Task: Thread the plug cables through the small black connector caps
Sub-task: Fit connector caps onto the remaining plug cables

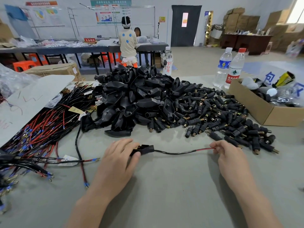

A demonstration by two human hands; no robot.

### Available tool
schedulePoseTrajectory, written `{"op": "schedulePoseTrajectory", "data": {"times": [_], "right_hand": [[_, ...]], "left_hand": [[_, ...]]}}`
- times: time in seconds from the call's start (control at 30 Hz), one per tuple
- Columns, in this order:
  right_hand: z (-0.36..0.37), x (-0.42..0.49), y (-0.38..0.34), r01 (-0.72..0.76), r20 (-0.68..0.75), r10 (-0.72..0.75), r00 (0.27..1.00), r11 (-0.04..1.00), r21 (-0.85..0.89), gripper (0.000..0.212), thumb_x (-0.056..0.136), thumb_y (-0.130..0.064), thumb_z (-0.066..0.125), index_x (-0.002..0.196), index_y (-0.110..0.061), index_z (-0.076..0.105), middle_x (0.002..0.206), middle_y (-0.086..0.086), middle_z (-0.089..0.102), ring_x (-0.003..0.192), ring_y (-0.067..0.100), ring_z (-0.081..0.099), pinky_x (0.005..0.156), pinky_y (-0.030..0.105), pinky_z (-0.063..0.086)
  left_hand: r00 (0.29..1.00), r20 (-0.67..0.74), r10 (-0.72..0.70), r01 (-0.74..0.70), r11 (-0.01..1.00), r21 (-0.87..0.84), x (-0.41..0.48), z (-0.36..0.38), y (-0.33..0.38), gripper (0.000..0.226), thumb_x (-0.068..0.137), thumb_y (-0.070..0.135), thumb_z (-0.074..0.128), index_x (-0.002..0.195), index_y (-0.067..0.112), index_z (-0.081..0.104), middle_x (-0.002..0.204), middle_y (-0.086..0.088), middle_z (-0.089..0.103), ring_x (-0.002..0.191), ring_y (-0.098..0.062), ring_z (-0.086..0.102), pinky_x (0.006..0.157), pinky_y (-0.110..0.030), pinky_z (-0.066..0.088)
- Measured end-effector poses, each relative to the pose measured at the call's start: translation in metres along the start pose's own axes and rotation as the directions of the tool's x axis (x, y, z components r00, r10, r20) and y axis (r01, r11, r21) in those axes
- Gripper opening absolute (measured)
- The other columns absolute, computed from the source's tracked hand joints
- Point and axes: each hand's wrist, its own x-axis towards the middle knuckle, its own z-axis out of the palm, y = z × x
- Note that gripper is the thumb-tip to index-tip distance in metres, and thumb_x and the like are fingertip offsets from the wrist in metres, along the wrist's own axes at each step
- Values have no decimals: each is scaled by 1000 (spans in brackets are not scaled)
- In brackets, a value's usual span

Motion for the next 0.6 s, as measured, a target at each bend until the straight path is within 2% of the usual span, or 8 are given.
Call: {"op": "schedulePoseTrajectory", "data": {"times": [0.07,0.13,0.23,0.3,0.4,0.53,0.6], "right_hand": [[-2,0,4,-11,-27,9,1000,996,-88,38,97,2,38,103,-24,66,100,1,67,102,28,52,80,42,46],[-3,0,5,-8,-47,3,999,992,-127,38,95,2,39,106,-22,66,101,3,66,103,30,54,81,43,46],[-3,-1,7,-14,-56,6,998,990,-140,37,95,-1,39,106,-23,67,101,4,66,101,31,56,84,45,47],[-3,-1,7,-20,-65,12,998,992,-125,38,94,1,40,106,-22,67,100,3,65,100,31,56,82,43,46],[-7,0,8,-57,-109,52,993,997,-46,45,86,11,42,104,-23,66,97,1,62,98,27,54,74,36,39],[-13,0,9,-94,-205,116,972,989,112,47,82,16,41,101,-19,66,96,5,65,94,28,58,76,41,47],[-13,0,7,-96,-181,128,975,980,176,42,87,12,43,102,-21,65,96,2,66,85,21,60,66,35,46]], "left_hand": [[996,52,-70,70,997,-10,-2,1,-11,37,104,40,43,136,28,57,140,12,51,131,-9,41,112,-27,29],[994,72,-81,85,995,-52,-2,3,-16,34,102,40,45,133,30,57,140,13,49,131,-5,40,109,-23,29],[994,33,-100,104,985,-140,2,4,-14,30,99,43,51,126,33,59,145,17,43,133,-2,38,107,-24,31],[995,61,-85,94,982,-163,4,7,-13,24,97,44,55,120,39,58,146,23,36,134,2,35,106,-25,31],[995,84,-56,68,986,-152,5,10,-16,9,95,32,64,102,37,59,145,17,42,132,-4,41,103,-27,34],[999,5,-48,48,989,-140,2,2,-22,23,90,20,72,89,36,56,132,19,51,118,-6,48,96,-29,39],[998,1,-64,64,991,-115,-2,-4,-26,28,87,18,75,88,38,55,126,20,54,113,-6,49,92,-28,39]]}}
